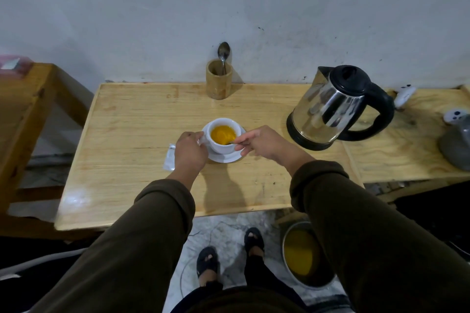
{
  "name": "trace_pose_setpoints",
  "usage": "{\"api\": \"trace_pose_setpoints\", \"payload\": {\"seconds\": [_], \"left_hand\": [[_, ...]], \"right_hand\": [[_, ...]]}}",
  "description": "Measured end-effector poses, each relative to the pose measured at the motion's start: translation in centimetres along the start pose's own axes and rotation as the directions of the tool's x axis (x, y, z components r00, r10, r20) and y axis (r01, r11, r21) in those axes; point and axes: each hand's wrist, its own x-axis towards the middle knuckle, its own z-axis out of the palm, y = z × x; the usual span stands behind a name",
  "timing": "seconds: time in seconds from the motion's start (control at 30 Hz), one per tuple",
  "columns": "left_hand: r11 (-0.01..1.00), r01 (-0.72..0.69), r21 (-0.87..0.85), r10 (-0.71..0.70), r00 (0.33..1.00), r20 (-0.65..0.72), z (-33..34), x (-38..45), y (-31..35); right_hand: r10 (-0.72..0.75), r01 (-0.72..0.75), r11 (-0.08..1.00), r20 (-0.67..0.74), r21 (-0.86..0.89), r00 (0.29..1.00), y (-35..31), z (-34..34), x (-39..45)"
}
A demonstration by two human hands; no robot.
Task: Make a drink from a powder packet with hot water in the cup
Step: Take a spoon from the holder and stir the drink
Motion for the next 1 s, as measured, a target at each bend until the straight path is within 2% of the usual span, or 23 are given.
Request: {"api": "trace_pose_setpoints", "payload": {"seconds": [0.2, 0.33, 0.7, 1.0], "left_hand": [[0.999, -0.016, 0.027, 0.016, 1.000, 0.020, 0.2, -0.4, -0.3], [1.000, -0.016, 0.026, 0.015, 0.999, 0.033, 0.4, -0.4, -0.7], [0.995, -0.097, 0.018, 0.097, 0.995, 0.025, 1.3, -1.3, -1.3], [0.990, -0.126, 0.059, 0.127, 0.992, 0.000, 2.1, -1.8, -1.5]], "right_hand": [[0.080, -0.078, 0.984, -0.008, 0.161, 0.997, 0.4, 0.5, -1.4], [0.072, -0.061, 0.989, -0.077, 0.131, 0.994, 1.7, 1.2, -1.7], [0.217, -0.158, 0.948, -0.196, 0.276, 0.956, 4.8, 2.8, -2.0], [0.258, -0.178, 0.904, -0.164, 0.389, 0.952, 6.4, 4.1, -1.7]]}}
